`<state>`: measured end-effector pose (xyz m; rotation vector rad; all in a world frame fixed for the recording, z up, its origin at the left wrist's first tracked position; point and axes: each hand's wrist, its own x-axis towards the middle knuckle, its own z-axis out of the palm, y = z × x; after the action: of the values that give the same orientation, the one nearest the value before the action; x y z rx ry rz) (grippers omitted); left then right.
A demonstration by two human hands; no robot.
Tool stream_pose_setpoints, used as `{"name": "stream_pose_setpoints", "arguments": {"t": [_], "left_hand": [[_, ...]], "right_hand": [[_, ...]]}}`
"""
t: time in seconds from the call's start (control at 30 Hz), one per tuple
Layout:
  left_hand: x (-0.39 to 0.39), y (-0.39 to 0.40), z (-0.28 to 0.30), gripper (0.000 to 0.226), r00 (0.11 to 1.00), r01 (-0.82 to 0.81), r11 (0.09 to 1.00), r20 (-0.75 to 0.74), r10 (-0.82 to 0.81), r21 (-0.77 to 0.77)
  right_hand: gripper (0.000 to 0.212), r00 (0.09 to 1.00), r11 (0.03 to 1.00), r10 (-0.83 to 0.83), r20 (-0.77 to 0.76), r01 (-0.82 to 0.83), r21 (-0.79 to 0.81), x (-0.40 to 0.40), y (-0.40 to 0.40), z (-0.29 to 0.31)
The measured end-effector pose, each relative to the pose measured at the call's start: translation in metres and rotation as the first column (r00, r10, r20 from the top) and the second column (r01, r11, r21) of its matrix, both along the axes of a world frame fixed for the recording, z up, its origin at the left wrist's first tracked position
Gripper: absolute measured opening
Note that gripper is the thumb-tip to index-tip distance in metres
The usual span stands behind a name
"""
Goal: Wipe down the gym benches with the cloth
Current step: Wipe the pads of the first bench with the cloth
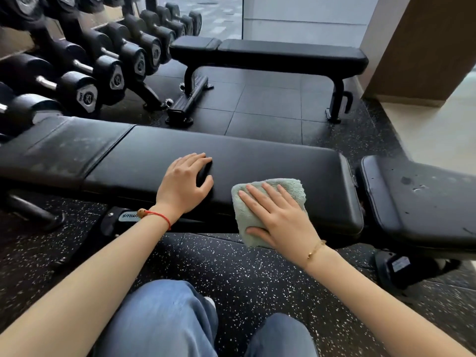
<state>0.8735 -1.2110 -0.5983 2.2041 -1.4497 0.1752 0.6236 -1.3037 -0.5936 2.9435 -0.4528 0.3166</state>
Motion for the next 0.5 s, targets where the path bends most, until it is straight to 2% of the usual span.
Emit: {"name": "stream_pose_setpoints", "arguments": {"t": [0.17, 0.27, 0.33, 0.4, 0.5], "left_hand": [[0.001, 0.002, 0.002, 0.059, 1.0, 0.02, 1.0, -0.016, -0.02, 0.001], [0.003, 0.004, 0.002, 0.059, 0.999, 0.035, 0.999, -0.01, -0.035, 0.0], [0.003, 0.003, 0.001, 0.06, 1.0, 0.028, 1.0, -0.01, -0.028, -0.005], [0.002, 0.002, 0.001, 0.06, 1.0, 0.018, 1.0, -0.007, -0.018, -0.006], [0.0, 0.0, 0.0, 0.06, 1.0, -0.002, 1.0, 0.005, 0.002, 0.003]], "right_hand": [[0.074, 1.0, 0.998, -0.007, 0.007, 0.007, 0.059, 0.053, 0.014, -0.003], [0.075, 0.999, 0.999, -0.044, -0.011, 0.044, -0.002, 0.0, 0.008, -0.003], [0.071, 0.993, 0.993, -0.113, 0.045, 0.114, -0.03, -0.051, -0.006, -0.001], [0.07, 0.977, 0.98, -0.198, 0.084, 0.196, 0.025, -0.096, -0.022, 0.005], [0.069, 0.976, 0.956, -0.209, 0.065, 0.19, 0.223, -0.106, -0.046, 0.015]]}}
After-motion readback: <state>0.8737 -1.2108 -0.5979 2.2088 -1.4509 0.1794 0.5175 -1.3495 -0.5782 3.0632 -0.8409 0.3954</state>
